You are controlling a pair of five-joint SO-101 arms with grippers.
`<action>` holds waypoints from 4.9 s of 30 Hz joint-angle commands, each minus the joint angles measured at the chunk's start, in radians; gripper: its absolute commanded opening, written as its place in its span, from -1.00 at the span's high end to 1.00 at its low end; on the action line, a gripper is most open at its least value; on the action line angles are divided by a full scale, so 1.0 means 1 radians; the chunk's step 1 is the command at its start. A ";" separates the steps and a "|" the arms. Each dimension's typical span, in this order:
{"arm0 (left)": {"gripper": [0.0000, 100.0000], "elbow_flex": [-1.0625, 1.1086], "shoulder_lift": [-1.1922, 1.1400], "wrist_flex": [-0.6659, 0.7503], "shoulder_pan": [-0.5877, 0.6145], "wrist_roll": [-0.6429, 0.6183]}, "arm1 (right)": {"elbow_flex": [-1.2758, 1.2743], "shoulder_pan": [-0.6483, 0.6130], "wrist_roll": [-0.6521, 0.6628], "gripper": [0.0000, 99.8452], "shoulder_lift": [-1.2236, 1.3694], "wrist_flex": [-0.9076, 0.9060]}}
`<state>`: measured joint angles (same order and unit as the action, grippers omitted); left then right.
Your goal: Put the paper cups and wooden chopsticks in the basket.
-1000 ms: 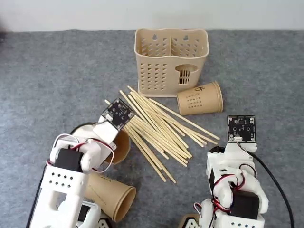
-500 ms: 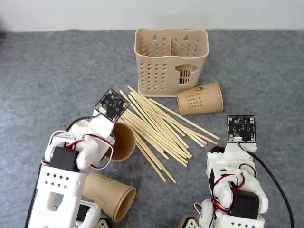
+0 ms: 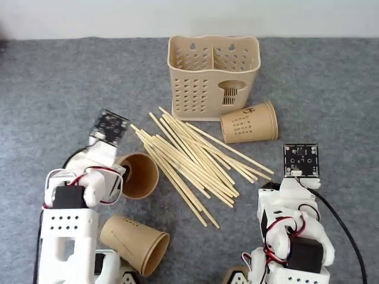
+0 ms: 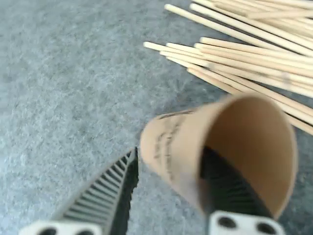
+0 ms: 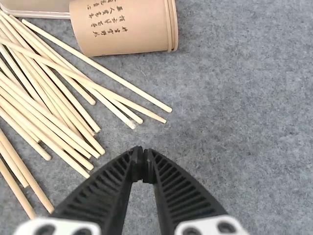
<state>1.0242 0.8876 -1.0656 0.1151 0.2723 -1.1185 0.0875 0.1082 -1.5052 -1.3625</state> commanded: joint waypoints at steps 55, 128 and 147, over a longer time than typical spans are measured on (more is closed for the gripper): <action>0.45 -0.593 0.006 -0.353 0.486 -0.121 | 0.226 -0.659 0.221 0.98 0.410 -0.007; 0.45 -0.338 0.011 -0.269 0.772 -0.066 | 0.848 -0.926 0.310 0.98 0.796 0.306; 0.45 -0.252 0.012 -0.267 0.775 -0.071 | 1.264 -0.866 0.302 0.98 1.380 0.358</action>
<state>0.7772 0.8876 -1.3556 0.8869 0.2002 0.0583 -0.7933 0.4058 -0.1458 -1.0203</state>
